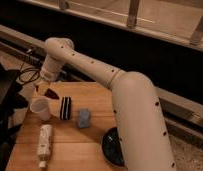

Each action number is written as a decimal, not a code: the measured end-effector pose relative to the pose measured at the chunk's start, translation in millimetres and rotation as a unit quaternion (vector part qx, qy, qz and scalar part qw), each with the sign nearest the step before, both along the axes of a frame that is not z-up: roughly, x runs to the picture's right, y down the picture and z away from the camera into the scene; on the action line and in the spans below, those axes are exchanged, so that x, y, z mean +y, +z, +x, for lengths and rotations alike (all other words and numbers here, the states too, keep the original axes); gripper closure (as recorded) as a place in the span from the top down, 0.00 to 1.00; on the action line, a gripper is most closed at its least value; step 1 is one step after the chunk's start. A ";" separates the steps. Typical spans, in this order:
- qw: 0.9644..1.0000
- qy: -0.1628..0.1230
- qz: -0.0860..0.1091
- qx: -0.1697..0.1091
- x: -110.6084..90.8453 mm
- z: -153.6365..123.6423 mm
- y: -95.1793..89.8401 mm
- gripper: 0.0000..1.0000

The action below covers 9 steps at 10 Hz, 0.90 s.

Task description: Place the pepper in the ceramic cup

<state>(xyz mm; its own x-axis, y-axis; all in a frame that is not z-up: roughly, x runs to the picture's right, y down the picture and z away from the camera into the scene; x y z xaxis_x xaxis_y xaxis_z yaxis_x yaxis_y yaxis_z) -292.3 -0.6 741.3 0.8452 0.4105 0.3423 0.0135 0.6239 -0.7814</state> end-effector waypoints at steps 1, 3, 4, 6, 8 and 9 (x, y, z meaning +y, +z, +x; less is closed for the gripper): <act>1.000 0.006 0.001 -0.009 -0.8 -5.5 -0.1 0.00; 0.999 0.026 0.005 -0.043 0.4 -34.8 -0.6 0.00; 0.998 0.033 0.008 -0.059 1.9 -47.0 -1.8 0.00; 0.993 0.055 0.021 -0.097 1.3 -63.6 -7.9 0.00; 0.986 0.090 0.029 -0.137 1.9 -67.2 -11.5 0.02; 0.980 0.111 0.032 -0.161 3.8 -68.5 -11.9 0.10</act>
